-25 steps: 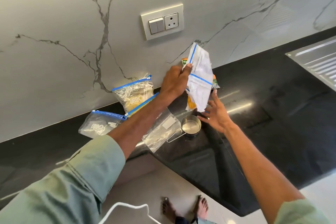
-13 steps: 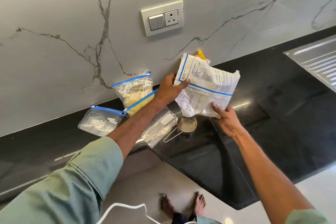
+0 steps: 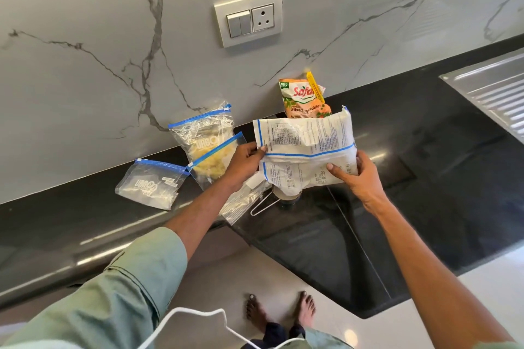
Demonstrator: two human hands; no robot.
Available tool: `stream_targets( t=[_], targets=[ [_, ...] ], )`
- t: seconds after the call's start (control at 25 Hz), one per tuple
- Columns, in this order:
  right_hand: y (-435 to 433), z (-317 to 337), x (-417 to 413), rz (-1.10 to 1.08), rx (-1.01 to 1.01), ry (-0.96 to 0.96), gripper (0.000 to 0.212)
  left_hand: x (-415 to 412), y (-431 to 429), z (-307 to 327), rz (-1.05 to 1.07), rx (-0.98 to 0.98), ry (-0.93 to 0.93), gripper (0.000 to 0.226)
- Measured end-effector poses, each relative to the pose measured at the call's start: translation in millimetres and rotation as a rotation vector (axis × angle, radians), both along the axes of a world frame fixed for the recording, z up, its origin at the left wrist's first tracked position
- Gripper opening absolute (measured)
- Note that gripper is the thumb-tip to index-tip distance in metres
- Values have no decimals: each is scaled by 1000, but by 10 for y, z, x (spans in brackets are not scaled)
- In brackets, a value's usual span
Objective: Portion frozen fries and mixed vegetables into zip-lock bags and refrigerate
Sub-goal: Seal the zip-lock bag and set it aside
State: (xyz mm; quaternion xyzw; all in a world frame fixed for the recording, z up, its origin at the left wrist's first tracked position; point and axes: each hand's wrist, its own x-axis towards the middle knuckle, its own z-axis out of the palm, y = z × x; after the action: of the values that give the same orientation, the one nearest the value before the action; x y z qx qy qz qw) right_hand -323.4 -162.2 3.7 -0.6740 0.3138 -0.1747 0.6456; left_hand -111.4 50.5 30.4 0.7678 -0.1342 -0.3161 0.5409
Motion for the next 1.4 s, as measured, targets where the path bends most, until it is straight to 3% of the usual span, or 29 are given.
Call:
stream_targets(
  t=[0.2, 0.44, 0.84, 1.2, 1.4],
  targets=[
    [23, 105, 68, 29, -114, -11, 57, -15, 107, -72, 37, -5, 92, 29],
    [103, 178, 110, 35, -229, -28, 29, -39, 240, -102, 119, 10, 195, 22],
    [42, 285, 101, 115, -329, -64, 29, -83, 246, -141, 101, 43, 215, 15],
    [99, 432, 190, 28, -347, -115, 23, -58, 273, -166, 161, 50, 274, 10],
    [52, 517, 257, -29, -343, -119, 29, -106, 185, -120, 117, 50, 293, 17]
  ],
)
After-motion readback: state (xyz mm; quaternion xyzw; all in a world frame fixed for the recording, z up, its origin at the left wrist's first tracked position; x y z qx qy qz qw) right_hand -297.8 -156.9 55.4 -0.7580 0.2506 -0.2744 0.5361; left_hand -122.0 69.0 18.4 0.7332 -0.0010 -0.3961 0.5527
